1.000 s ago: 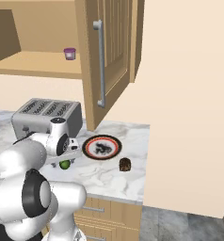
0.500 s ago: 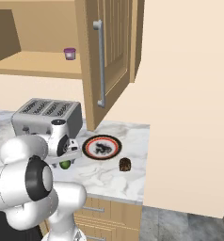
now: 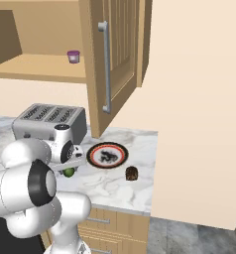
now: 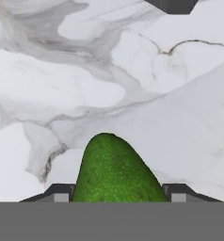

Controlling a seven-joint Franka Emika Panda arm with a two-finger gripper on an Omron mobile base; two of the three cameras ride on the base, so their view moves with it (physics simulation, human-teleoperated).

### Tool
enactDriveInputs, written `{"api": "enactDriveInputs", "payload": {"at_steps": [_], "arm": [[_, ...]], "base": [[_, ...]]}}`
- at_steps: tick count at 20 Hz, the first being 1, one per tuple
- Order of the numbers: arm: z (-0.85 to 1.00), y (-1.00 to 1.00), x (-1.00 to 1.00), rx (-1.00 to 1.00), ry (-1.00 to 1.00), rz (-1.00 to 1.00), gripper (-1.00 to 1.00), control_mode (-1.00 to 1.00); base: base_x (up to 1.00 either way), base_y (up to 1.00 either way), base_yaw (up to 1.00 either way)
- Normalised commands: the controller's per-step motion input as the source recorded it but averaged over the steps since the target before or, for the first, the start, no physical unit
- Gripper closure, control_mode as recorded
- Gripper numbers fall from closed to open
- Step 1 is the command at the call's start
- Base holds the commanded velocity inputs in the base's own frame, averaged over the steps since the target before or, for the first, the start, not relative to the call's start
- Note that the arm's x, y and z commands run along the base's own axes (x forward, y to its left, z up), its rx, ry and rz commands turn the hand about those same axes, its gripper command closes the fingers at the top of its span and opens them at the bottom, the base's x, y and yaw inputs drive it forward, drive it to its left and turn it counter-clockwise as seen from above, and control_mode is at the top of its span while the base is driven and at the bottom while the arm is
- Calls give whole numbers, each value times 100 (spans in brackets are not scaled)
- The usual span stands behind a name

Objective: Pick the avocado and bread from the counter and place them on the plate. Then pick the jam from the cabinet and place it next to the plate. Lastly close the cabinet door.

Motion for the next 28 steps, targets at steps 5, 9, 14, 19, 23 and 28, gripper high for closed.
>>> {"api": "enactDriveInputs", "payload": {"at_steps": [5, 9, 14, 19, 23, 28], "arm": [[5, -2, 0, 1, -14, 0, 100, -100], [26, -4, 0, 4, -15, 0, 100, -100], [43, -18, 0, 7, -12, 0, 100, -100], [46, -27, 0, 4, -1, -5, 100, -100], [44, -31, -3, 1, 4, -19, 100, -100], [32, -27, 0, 0, 7, -26, 100, -100]], "base": [[0, 0, 0], [0, 0, 0], [0, 0, 0], [0, 0, 0], [0, 0, 0], [0, 0, 0]]}}
